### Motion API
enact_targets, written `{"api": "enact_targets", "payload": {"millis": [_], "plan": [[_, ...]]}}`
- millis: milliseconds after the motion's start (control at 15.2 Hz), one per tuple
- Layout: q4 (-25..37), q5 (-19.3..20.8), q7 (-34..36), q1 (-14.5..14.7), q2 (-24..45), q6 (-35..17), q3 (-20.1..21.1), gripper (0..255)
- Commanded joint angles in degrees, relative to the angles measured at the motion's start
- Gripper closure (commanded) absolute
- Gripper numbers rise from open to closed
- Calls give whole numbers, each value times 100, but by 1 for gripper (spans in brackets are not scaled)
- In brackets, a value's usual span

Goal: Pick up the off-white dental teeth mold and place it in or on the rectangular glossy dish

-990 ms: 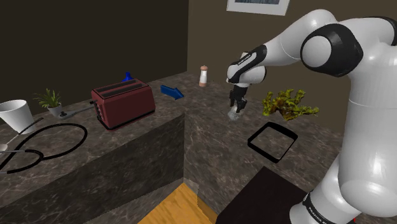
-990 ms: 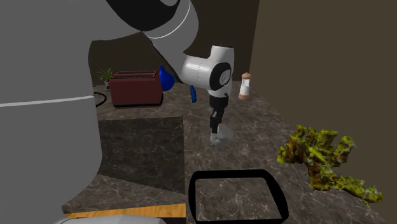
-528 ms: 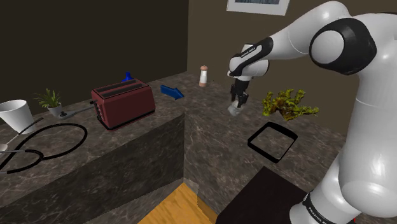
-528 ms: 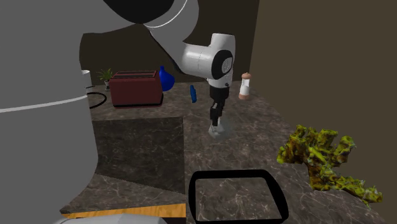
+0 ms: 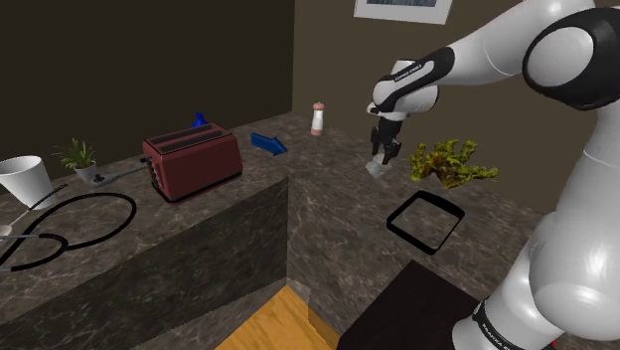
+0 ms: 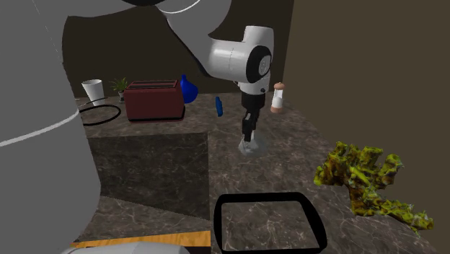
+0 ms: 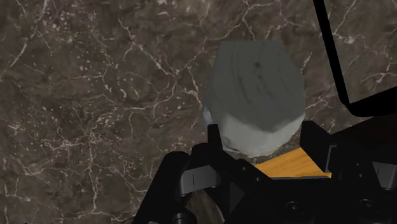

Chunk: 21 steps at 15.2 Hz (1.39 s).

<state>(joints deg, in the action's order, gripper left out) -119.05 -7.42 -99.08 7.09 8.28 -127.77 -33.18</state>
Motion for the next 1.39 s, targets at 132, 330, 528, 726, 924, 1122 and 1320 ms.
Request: {"api": "enact_targets", "payload": {"millis": [132, 330, 528, 726, 924, 1122, 1320], "plan": [[-831, 580, 68, -43, -861, -125, -192, 255], [-1365, 1062, 140, -188, -1512, -124, -286, 255], [-1837, 1539, 187, -430, -2157, -46, -333, 255], [-2247, 1977, 178, -746, -2784, 101, -354, 255], [-2598, 2362, 96, -1114, -3388, 308, -369, 255], [-2867, 2619, -19, -1401, -3772, 401, -417, 255], [-3004, 2628, -44, -1380, -3627, 122, -513, 255]]}}
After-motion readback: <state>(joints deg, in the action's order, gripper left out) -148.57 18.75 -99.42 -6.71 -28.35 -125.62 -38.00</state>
